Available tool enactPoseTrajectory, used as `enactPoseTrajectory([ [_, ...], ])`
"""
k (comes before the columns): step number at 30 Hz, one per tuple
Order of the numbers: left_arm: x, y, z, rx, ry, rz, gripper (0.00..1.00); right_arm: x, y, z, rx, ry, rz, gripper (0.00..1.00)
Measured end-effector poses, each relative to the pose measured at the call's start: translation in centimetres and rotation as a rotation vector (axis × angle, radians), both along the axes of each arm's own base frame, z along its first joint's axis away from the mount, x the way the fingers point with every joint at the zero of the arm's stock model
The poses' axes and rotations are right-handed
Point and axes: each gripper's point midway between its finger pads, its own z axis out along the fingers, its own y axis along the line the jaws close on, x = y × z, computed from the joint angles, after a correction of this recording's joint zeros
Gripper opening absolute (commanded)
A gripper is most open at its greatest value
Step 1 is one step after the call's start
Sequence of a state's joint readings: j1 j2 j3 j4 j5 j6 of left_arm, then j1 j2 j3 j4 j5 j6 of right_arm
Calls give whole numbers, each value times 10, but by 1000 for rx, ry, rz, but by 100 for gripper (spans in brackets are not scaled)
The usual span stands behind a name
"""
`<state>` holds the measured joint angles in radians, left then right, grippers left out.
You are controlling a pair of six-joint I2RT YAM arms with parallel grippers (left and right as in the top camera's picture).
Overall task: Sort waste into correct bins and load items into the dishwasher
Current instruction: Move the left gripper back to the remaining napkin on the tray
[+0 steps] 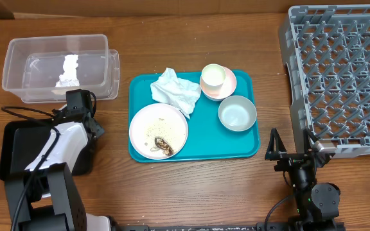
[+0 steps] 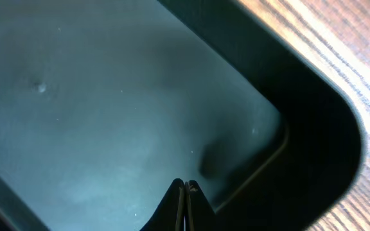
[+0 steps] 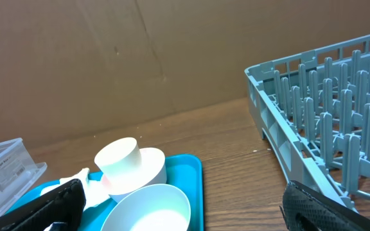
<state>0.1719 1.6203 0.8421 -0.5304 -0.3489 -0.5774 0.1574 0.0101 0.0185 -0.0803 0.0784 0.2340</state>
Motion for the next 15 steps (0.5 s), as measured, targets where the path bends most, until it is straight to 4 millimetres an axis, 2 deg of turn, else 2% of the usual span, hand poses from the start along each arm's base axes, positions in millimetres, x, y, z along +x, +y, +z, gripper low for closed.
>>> enactPoseTrajectory([
  [15, 9, -21, -6, -99, 6, -155, 4, 0, 0, 0, 1, 0, 0, 100],
])
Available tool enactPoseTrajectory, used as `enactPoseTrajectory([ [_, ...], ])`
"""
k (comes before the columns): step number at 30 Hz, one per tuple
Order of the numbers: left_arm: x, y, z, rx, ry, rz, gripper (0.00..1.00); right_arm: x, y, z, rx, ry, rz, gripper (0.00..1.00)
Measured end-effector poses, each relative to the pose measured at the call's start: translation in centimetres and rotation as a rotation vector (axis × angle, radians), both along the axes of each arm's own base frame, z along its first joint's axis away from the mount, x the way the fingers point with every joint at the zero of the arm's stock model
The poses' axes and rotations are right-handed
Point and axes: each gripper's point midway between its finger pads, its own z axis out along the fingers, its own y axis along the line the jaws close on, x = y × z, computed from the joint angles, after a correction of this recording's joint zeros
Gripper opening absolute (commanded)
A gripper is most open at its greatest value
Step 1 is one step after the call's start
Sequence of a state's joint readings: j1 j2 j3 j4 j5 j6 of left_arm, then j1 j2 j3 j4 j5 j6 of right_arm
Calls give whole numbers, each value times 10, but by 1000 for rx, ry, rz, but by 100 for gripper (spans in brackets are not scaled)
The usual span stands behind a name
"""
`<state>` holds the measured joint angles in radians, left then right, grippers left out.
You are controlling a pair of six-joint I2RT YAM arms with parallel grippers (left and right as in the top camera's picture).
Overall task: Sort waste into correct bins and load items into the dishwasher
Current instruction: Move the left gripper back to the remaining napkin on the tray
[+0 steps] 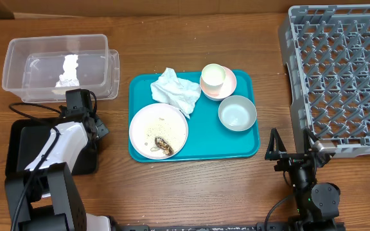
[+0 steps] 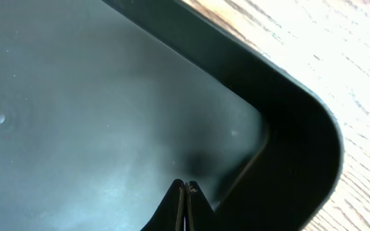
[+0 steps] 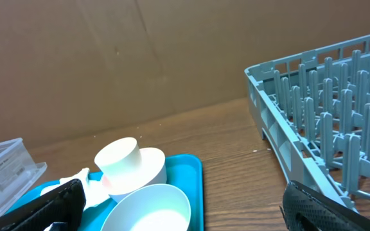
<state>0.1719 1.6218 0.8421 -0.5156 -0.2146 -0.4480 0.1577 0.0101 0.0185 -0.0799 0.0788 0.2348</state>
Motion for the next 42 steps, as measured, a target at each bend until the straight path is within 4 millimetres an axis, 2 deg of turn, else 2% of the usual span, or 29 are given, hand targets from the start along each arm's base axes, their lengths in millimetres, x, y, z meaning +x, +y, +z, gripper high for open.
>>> enactPoseTrajectory([
  [6, -6, -3, 2, -14, 42, -13, 4, 0, 0, 0, -1, 1, 0, 100],
  [10, 2, -3, 24, -23, 52, -15, 5, 0, 0, 0, -1, 1, 0, 100],
  [15, 16, -1, 72, -24, 9, -11, 18, 0, 0, 0, 0, 0, 0, 100],
  [17, 21, -6, 91, -50, -18, -18, 27, 0, 0, 0, 0, 1, 0, 100],
  [18, 23, -11, 99, -78, -33, -33, 38, 0, 0, 0, -1, 1, 0, 100],
  [21, 41, -38, 126, -213, -129, -128, 54, 0, 0, 0, 0, 1, 0, 100],
  [26, 67, -97, 174, -457, -329, -337, 63, 0, 0, 0, 0, 0, 0, 100],
  [28, 69, -121, 185, -513, -357, -407, 66, 0, 0, 0, 0, 0, 0, 100],
  [34, 59, -185, 182, -507, -309, -557, 82, 0, 0, 0, 0, 0, 0, 100],
  [39, 56, -213, 175, -394, -274, -633, 84, 0, 0, 0, 0, 0, 0, 100],
  [42, 71, -225, 177, -329, -310, -701, 85, 0, 0, 0, 0, 0, 0, 100],
])
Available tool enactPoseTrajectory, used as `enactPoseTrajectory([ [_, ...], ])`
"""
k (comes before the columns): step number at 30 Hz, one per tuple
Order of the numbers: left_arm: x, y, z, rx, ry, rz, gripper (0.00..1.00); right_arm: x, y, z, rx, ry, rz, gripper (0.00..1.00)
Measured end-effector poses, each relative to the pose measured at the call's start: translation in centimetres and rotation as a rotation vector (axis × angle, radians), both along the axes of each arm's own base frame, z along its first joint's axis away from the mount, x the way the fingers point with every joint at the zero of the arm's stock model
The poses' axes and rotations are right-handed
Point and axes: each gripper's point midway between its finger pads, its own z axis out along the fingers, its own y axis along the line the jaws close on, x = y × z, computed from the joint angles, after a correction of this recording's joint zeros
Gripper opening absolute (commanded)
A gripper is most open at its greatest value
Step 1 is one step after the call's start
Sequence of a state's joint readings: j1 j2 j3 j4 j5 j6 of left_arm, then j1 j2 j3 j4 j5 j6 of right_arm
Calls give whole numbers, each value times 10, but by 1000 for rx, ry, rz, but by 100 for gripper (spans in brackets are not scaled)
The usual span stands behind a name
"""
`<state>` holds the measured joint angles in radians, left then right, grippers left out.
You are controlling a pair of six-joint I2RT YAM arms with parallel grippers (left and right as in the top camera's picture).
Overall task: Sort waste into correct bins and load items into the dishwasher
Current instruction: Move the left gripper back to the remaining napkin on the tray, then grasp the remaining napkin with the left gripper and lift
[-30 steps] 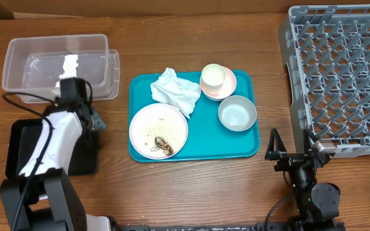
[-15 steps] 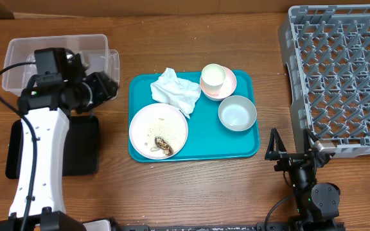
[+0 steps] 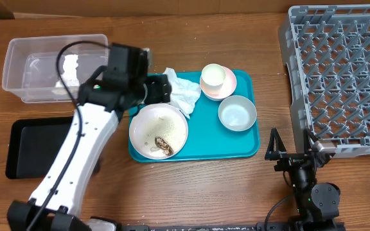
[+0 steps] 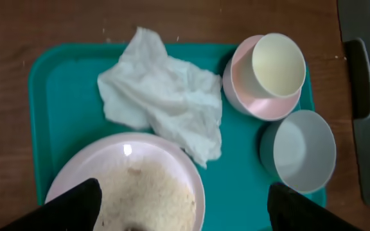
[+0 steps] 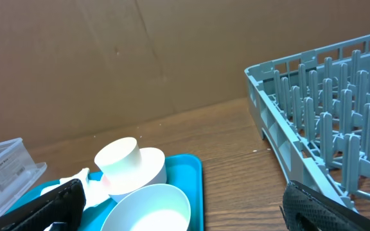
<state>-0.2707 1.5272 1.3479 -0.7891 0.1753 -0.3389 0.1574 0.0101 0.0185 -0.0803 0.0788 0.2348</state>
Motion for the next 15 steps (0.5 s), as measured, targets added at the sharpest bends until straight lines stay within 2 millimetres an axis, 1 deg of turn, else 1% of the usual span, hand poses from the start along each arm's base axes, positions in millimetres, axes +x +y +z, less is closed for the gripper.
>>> enactPoseTrajectory([
  [3, 13, -4, -5, 43, -33, 20, 85, 0, 0, 0, 0, 0, 0, 100],
  [5, 22, 1, -12, 58, -29, 90, 89, 0, 0, 0, 0, 0, 0, 100],
  [7, 34, 5, -22, 53, -23, 175, 90, 0, 0, 0, 0, 1, 0, 100],
  [9, 46, 6, -35, 44, -15, 241, 89, 0, 0, 0, 0, 0, 1, 100],
  [10, 56, 6, -46, 40, -13, 271, 89, 0, 0, 0, 0, 0, 0, 100],
  [12, 66, 5, -63, 45, -5, 296, 84, 0, 0, 0, 0, 1, 1, 100],
  [15, 77, 6, -89, 75, 10, 310, 82, 0, 0, 0, -1, 0, 0, 100],
])
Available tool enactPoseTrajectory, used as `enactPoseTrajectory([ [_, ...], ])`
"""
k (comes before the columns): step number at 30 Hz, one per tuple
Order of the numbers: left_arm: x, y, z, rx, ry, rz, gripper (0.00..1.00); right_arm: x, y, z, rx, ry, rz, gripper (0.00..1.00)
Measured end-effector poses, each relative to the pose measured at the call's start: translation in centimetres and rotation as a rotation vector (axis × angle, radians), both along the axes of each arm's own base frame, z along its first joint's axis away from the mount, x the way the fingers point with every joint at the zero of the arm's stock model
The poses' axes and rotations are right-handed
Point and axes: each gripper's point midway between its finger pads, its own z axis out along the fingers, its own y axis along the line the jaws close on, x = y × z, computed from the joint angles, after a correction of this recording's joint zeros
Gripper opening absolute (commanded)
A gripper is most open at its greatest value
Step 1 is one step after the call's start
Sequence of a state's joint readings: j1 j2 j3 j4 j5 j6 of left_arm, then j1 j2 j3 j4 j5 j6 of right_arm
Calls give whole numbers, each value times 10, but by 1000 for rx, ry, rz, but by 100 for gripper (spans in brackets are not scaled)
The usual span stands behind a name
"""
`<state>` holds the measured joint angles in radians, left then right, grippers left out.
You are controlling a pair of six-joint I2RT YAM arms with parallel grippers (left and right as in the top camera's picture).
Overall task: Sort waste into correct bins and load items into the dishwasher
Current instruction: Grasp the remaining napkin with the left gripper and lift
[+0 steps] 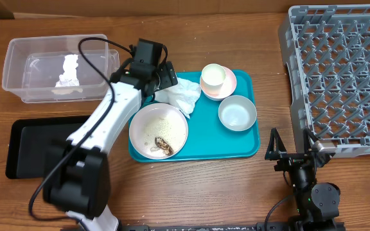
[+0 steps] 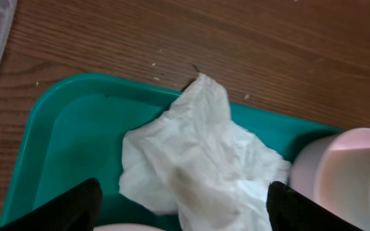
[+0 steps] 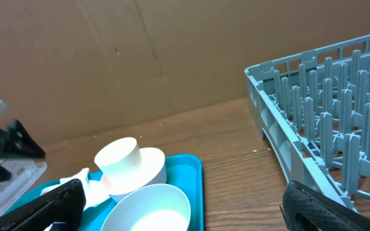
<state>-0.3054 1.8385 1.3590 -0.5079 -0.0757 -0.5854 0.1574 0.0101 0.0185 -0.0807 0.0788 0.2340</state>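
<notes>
A crumpled white napkin (image 2: 198, 160) lies at the far left of the teal tray (image 1: 204, 144). My left gripper (image 2: 185, 221) hangs open just above it, one finger on each side; in the overhead view the left gripper (image 1: 164, 76) covers the napkin's (image 1: 185, 97) left end. On the tray also sit a plate with food scraps (image 1: 158, 130), a pink bowl holding a cream cup (image 1: 218, 80) and a grey-blue bowl (image 1: 237, 113). My right gripper (image 1: 291, 154) rests open at the table's front, right of the tray.
A clear bin (image 1: 60, 67) with a white scrap inside stands at the far left. Below it lies a black bin (image 1: 37, 144). The grey dishwasher rack (image 1: 339, 77) fills the right side. A brown cardboard wall (image 3: 140, 58) backs the table.
My left gripper, still open, has come lower and toward the tray's far edge. The napkin now fills its view instead of the whole tray. The right arm has not moved.
My left gripper was shut inside the black bin, then still shut over that bin's corner. Then it stood open high over the tray, above the napkin and plate. Now it is open close above the napkin. The right gripper stayed put throughout.
</notes>
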Motion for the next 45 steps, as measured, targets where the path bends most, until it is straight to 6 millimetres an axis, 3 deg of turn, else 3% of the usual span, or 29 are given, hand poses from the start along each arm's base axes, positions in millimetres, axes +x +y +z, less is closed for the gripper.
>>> enactPoseTrajectory([
  [5, 2, 8, -25, 74, 34, -8, 82, 0, 0, 0, 0, 0, 1, 100],
  [11, 0, 16, -29, 115, 49, 11, 82, 0, 0, 0, 0, 0, 0, 100],
  [18, 0, 20, -31, 92, 54, 96, 74, 0, 0, 0, 0, 0, 0, 100],
  [27, -9, 7, -78, 22, 177, 112, 55, 0, 0, 0, 0, 0, 0, 100],
  [31, -8, 6, -76, 10, 175, 117, 48, 0, 0, 0, 0, -1, 0, 100],
  [36, 1, 2, -65, -12, 155, 132, 20, 0, 0, 0, 1, -1, 0, 100],
  [38, 4, 1, -61, -18, 145, 135, 4, 0, 0, 0, 0, 0, 0, 100],
  [45, 2, 1, -61, -15, 156, 132, 4, 0, 0, 0, 1, 0, 1, 100],
])
